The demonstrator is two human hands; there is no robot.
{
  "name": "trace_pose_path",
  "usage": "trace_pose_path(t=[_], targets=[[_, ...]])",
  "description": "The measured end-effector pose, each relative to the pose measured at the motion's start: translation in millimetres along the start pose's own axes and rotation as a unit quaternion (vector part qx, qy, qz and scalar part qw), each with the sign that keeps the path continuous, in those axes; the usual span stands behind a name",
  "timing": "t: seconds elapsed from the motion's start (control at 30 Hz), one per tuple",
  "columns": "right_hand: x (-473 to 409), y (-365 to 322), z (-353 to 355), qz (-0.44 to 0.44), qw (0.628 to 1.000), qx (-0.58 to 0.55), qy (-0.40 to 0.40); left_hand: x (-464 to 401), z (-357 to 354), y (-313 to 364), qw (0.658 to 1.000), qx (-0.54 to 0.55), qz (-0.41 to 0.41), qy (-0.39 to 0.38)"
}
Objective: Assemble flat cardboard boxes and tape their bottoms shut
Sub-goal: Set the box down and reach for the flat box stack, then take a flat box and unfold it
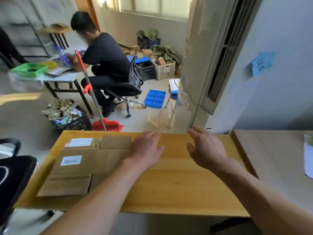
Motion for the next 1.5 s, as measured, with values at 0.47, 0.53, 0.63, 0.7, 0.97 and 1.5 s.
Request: trace_pose_path(t=[0.47, 0.53, 0.63, 0.7, 0.97, 1.5], targets=[[-121, -313, -104, 0.157, 0.981, -0.007, -0.115, 96, 25, -321, 0.984, 0.009, 0.175, -0.019], [-126, -334, -116, 0.168, 0.977, -0.005, -0.128, 107, 21, -340, 0.982, 0.012, 0.188, -0.017], [-126, -352, -141, 0.183, 0.970, -0.007, -0.161, 121, 4, -359, 0.977, 0.025, 0.207, -0.036], [-120, -352, -162, 0.181, 0.964, -0.009, -0.194, 127, -14, -365, 0.976, 0.023, 0.208, -0.066], [-65, -289, -256, 0.111, 0.937, 0.020, -0.332, 157, -109, -376, 0.940, 0.017, 0.224, -0.255], [-56, -245, -225, 0.192, 0.933, -0.100, -0.289, 165, -24, -369, 0.980, 0.075, 0.168, -0.081]])
Point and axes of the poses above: each hand's wrist, its own x-axis away from the middle knuckle, its own z-axis out of the back of the hand, y = z × x, the point moved 8 cm from there along -x, towards the middle knuckle, and after that the axes turned 9 degrees about -y, right-handed, at the moved point
